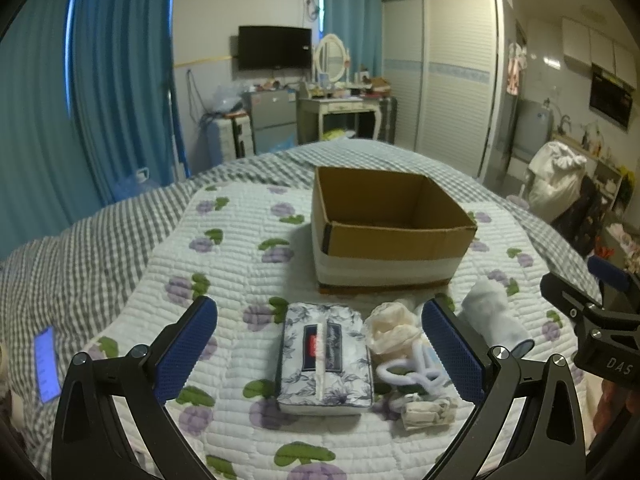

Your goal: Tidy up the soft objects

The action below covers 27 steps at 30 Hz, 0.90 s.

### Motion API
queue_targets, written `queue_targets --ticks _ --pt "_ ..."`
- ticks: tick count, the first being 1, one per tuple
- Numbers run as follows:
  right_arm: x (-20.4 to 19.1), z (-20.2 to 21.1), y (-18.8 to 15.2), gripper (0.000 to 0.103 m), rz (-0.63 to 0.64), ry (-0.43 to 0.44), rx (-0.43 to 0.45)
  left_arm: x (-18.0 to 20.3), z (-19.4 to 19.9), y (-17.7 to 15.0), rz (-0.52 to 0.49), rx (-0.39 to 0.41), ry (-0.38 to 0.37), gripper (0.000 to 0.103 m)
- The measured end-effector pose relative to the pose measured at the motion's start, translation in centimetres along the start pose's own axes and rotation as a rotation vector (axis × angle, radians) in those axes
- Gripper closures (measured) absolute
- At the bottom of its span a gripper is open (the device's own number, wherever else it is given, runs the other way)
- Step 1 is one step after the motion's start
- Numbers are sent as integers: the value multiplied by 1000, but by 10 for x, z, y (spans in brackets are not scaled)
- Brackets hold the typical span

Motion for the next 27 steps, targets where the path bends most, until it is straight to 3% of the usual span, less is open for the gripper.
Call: queue_targets --ticks 27 --pt "-5 -1 2 0 14 10 -7 3 0 3 -15 6 9 0"
Point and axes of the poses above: each gripper's, at about its wrist camera, not at the fingertips, and z roughly against the way its jaws point, x to its right, y to its top, the point moved 10 cm from there along -z, roughly the way its jaws point, and after that the axes turned 9 degrees about -x, right-handed, at the moved point
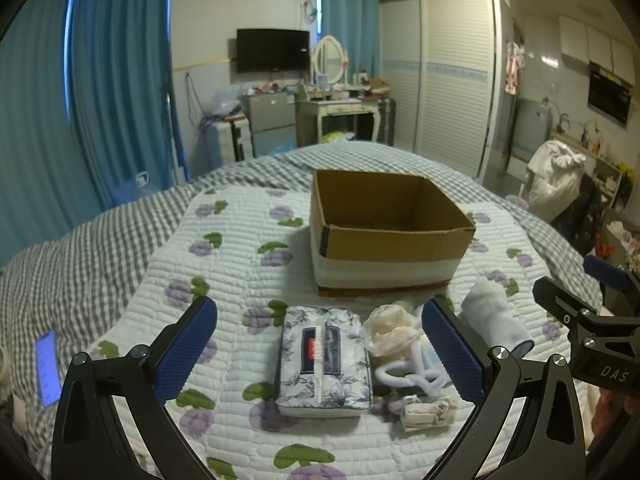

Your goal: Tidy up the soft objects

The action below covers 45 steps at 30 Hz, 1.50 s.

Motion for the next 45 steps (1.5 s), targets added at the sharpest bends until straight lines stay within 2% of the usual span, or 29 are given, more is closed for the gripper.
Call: queue_targets --ticks 16,21,25,28,33,39,42,45 --pt "-8 12 4 0 11 11 18 0 12 1 6 13 -3 0" --pt "-7 19 4 0 11 2 17 -5 16 1 7 10 26 0" --pt "6 13 0 0 -17 -8 -7 -12 3 -8 19 -34 35 0" --pt "17 -1 -11 0 -44 -11 -47 -11 -20 -27 13 -109 43 0" --pt "26 -31 -28 0 -55 -28 -116 4 -65 -65 1 -242 -1 0" --pt "31 -85 -53 5 -68 -3 -241 3 -90 -84 0 -283 -8 0" --pt "32 -111 -59 6 -62 -20 -282 0 -103 -89 3 -313 -14 0" --pt "35 -133 -62 15 -52 -40 -312 0 -113 -91 3 -325 -23 0"
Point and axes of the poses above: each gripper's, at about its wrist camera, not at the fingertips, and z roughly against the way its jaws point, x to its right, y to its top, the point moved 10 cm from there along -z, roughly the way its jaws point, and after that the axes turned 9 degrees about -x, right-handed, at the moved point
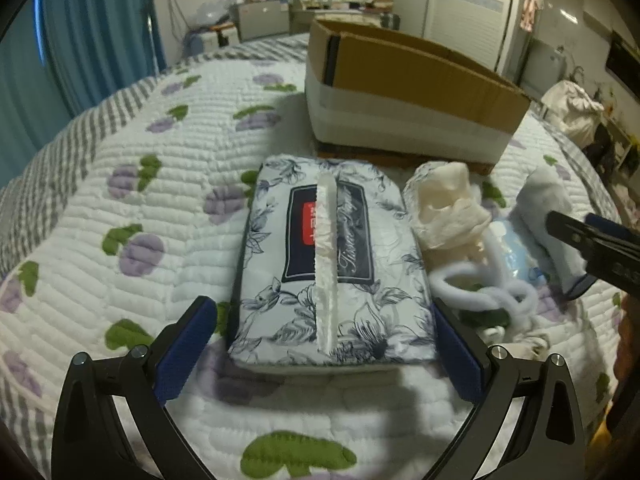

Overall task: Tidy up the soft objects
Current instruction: 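Grasp the floral tissue pack with the left tool while the right tool grasps the white sock, then carry both items into the cardboard box and open both tools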

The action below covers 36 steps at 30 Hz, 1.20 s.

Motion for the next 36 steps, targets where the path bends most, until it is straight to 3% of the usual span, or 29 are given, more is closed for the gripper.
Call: queue_targets --ticks 2,4,5,7,10,18,24,30,36 --pt "2 -13 0 20 -3 -3 -29 -1 -4 2 1 -1 -8 3" --pt "4 -19 -1 34 -8 -4 -47 -1 -8 4 0 -5 -27 16" --pt "6 -20 -2 35 -12 -11 -50 -1 -9 5 -2 -10 -34 17" --pt "8 -20 -3 52 -14 -21 -53 -2 -8 6 -7 -6 -36 19" --pt "12 -13 -4 63 -33 -11 -45 0 -2 7 -17 9 -50 21" --pt "7 21 -5 68 -32 8 8 -3 28 14 -10 59 -52 22" --pt "-11 75 14 68 3 19 101 -2 66 30 -12 126 -61 22" --pt "-39 125 56 68 74 36 195 6 104 72 -54 223 -56 22" --pt "-59 152 123 68 148 34 283 8 129 135 -62 321 -40 22"
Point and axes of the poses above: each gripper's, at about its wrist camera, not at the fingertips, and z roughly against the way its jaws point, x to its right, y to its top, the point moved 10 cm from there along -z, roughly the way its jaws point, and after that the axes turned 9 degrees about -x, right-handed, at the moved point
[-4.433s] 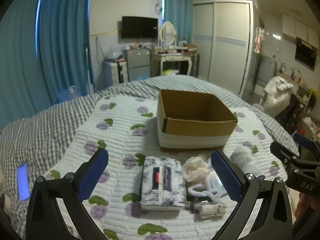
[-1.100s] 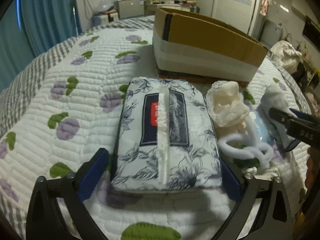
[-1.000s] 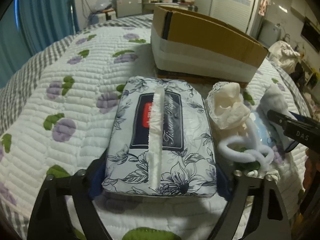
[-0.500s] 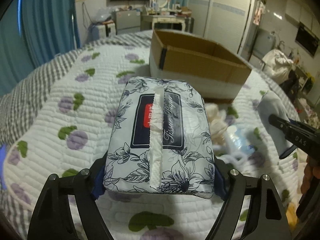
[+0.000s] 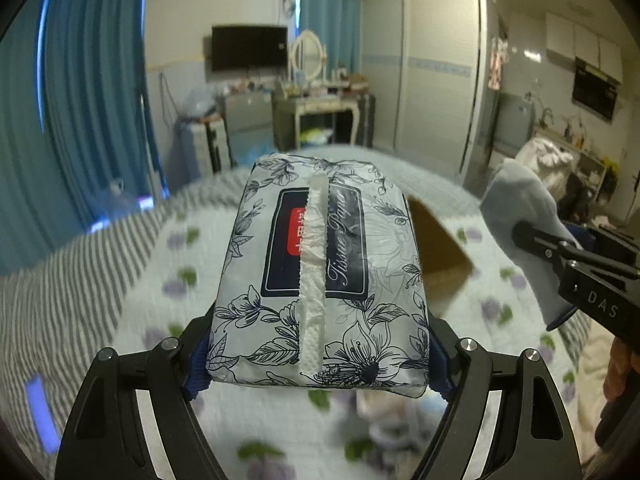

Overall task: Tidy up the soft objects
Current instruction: 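Carry both items into the cardboard box and open both tools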

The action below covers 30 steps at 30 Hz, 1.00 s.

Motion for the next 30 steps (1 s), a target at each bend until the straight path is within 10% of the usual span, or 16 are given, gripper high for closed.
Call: queue_targets --ticks 9,20,24,27,30 --pt "5 -66 77 68 -27 67 9 8 -77 61 -7 -21 -22 22" --pt "32 -174 49 68 -122 138 -124 33 -164 51 -23 -146 -86 19" --pt "39 -180 44 58 -150 148 -132 30 -166 53 12 -111 -80 0" --pt "42 -173 47 36 -161 139 -117 33 -158 53 -18 -116 -45 0" --pt "45 -149 54 36 -156 122 -92 31 -142 57 -25 -109 -40 0"
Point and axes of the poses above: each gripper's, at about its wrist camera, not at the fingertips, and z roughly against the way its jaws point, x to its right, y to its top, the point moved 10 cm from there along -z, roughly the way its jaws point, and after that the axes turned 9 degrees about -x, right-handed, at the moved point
